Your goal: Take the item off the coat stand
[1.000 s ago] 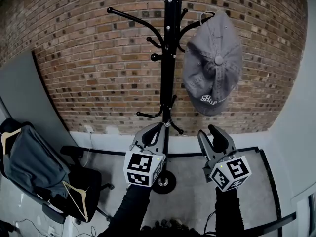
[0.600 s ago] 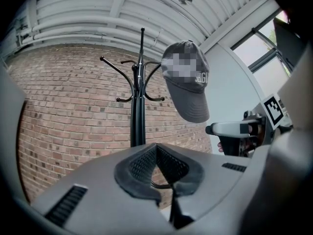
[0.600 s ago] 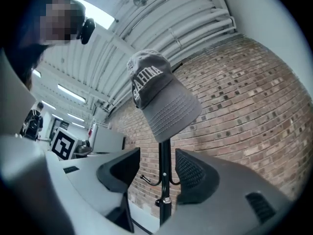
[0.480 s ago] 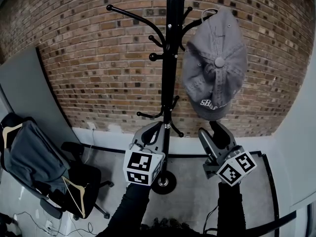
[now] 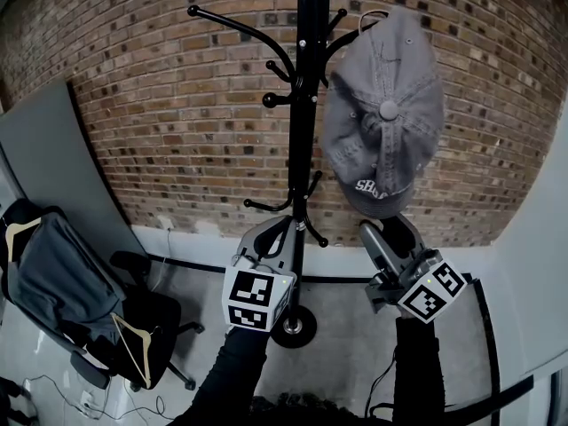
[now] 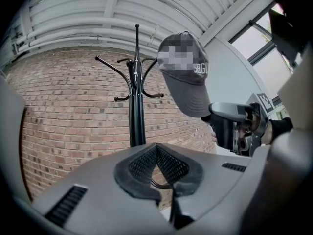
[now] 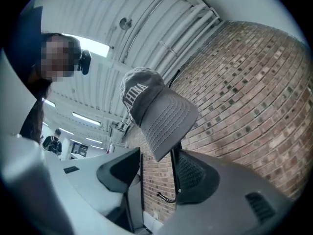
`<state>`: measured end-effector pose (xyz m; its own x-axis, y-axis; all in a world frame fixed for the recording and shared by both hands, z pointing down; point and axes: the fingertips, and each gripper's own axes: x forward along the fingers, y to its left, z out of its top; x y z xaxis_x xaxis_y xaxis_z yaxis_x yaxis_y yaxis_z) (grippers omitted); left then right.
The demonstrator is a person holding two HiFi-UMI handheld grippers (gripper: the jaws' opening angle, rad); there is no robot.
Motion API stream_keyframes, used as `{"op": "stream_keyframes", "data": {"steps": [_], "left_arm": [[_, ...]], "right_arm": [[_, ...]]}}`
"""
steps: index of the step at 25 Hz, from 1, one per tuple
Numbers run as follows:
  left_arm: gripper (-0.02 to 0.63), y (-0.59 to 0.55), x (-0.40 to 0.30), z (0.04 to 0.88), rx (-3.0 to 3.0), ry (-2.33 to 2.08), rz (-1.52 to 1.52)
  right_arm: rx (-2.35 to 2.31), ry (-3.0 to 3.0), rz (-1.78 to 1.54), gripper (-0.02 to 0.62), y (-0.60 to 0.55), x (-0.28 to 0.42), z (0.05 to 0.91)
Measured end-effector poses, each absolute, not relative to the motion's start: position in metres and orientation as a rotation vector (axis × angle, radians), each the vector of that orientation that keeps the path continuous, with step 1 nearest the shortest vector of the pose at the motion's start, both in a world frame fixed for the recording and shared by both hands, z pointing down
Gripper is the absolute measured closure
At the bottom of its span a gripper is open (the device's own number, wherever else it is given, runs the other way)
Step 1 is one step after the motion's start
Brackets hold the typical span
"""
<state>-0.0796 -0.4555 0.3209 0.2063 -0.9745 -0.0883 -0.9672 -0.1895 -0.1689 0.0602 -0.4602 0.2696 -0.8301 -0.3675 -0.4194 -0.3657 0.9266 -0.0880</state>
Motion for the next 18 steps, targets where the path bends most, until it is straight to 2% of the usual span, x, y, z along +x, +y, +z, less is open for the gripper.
{"op": "stream_keyframes", "data": {"steps": [16, 18], "left_arm": [[0.601, -0.453, -0.082, 0.324, -2.256, 1.878, -0.108], [0.601, -0.451, -0.083, 0.324, -2.253, 1.879, -0.107]], "right_arm": [[-0.419, 2.522, -0.07, 0.39, -0.459, 0.064, 0.247], [-0.425, 2.504, -0.061, 0.426, -0.458, 0.066, 0.246]]}}
